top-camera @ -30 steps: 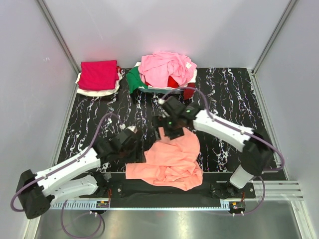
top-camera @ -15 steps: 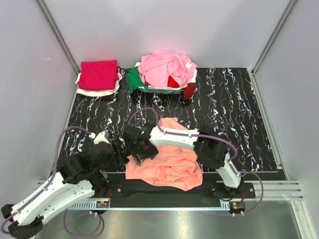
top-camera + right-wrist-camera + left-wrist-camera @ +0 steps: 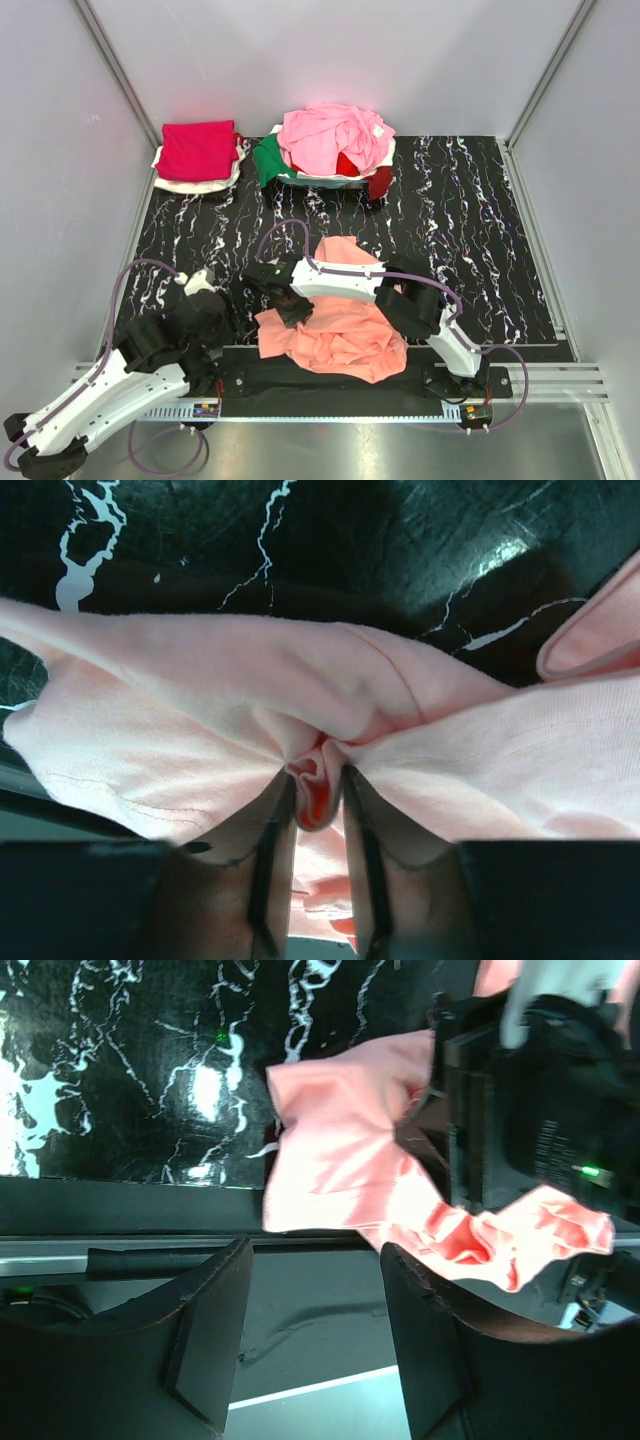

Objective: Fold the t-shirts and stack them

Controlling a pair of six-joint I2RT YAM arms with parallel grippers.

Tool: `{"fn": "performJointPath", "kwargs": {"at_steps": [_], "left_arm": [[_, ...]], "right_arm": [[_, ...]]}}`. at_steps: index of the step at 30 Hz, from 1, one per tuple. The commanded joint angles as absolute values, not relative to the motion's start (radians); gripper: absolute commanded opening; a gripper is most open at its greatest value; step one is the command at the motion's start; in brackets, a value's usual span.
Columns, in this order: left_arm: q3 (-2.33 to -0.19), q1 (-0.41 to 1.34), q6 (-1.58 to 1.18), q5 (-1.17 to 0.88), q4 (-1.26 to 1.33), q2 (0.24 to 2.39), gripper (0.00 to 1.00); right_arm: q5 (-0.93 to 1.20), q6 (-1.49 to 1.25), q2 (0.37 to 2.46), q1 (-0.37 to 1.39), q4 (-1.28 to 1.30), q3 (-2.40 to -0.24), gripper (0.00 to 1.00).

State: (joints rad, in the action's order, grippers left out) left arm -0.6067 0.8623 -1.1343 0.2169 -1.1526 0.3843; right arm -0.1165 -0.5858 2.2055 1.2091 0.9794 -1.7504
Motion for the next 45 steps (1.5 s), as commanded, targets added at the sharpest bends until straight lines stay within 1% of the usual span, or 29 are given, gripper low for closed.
{"fn": "performJointPath", "kwargs": {"at_steps": [1, 2, 4, 5, 9, 13, 14, 15, 16, 19, 24, 25, 27, 30, 31, 34, 35, 38, 41, 44, 45], "left_arm": [[-0.592, 0.864, -1.135, 0.224, -1.097, 0.405, 0.59], [-0.592, 0.864, -1.132, 0.224, -1.095, 0.411, 0.58], [-0.592, 0.864, -1.129, 0.224, -1.092, 0.417, 0.58], [-0.592, 0.864, -1.129, 0.224, -1.092, 0.414, 0.58], [-0.584, 0.864, -1.132, 0.225, -1.098, 0.408, 0.58], [-0.583, 0.864, -1.131, 0.225, -1.098, 0.408, 0.58], [-0.583, 0.864, -1.131, 0.227, -1.100, 0.410, 0.58], [-0.583, 0.864, -1.131, 0.227, -1.100, 0.410, 0.58], [-0.583, 0.864, -1.131, 0.227, -1.098, 0.408, 0.58], [-0.581, 0.864, -1.131, 0.229, -1.100, 0.408, 0.58], [-0.574, 0.865, -1.131, 0.226, -1.094, 0.410, 0.58], [-0.574, 0.864, -1.129, 0.225, -1.091, 0.411, 0.58], [-0.571, 0.865, -1.131, 0.225, -1.091, 0.413, 0.58], [-0.574, 0.864, -1.129, 0.224, -1.092, 0.411, 0.58], [-0.572, 0.864, -1.131, 0.224, -1.094, 0.410, 0.58], [-0.574, 0.864, -1.127, 0.227, -1.095, 0.413, 0.58], [-0.575, 0.864, -1.123, 0.226, -1.095, 0.413, 0.58], [-0.583, 0.864, -1.097, 0.225, -1.088, 0.428, 0.57], [-0.607, 0.864, -1.045, 0.218, -1.065, 0.472, 0.54], [-0.638, 0.864, -0.987, 0.198, -1.026, 0.538, 0.51], [-0.643, 0.865, -0.973, 0.178, -0.994, 0.557, 0.52]], "right_arm": [[-0.163, -0.598, 2.120, 1.207, 1.003, -1.773, 0.36], [-0.152, -0.600, 2.114, 1.207, 0.999, -1.767, 0.43], [-0.140, -0.601, 2.097, 1.209, 0.986, -1.761, 0.50], [-0.140, -0.603, 2.092, 1.207, 0.986, -1.763, 0.51], [-0.147, -0.600, 2.071, 1.207, 0.974, -1.758, 0.49], [-0.137, -0.597, 2.085, 1.207, 0.968, -1.752, 0.43], [-0.130, -0.600, 2.088, 1.207, 0.965, -1.746, 0.39], [-0.123, -0.603, 2.092, 1.207, 0.959, -1.738, 0.38], [-0.115, -0.609, 2.094, 1.207, 0.947, -1.733, 0.38], [-0.100, -0.615, 2.100, 1.206, 0.937, -1.718, 0.43], [-0.109, -0.615, 2.103, 1.207, 0.923, -1.700, 0.43], [-0.112, -0.617, 2.102, 1.207, 0.919, -1.698, 0.42], [-0.118, -0.618, 2.106, 1.206, 0.913, -1.695, 0.41], [-0.110, -0.618, 2.121, 1.206, 0.897, -1.694, 0.33], [-0.107, -0.623, 2.120, 1.206, 0.884, -1.690, 0.24], [-0.106, -0.626, 2.120, 1.206, 0.867, -1.675, 0.10], [-0.104, -0.627, 2.121, 1.206, 0.864, -1.668, 0.00], [-0.112, -0.637, 2.094, 1.193, 0.850, -1.638, 0.00], [-0.159, -0.646, 1.993, 1.148, 0.848, -1.586, 0.00], [-0.227, -0.644, 1.811, 1.045, 0.882, -1.533, 0.00], [-0.254, -0.644, 1.698, 1.014, 0.900, -1.522, 0.00]]}}
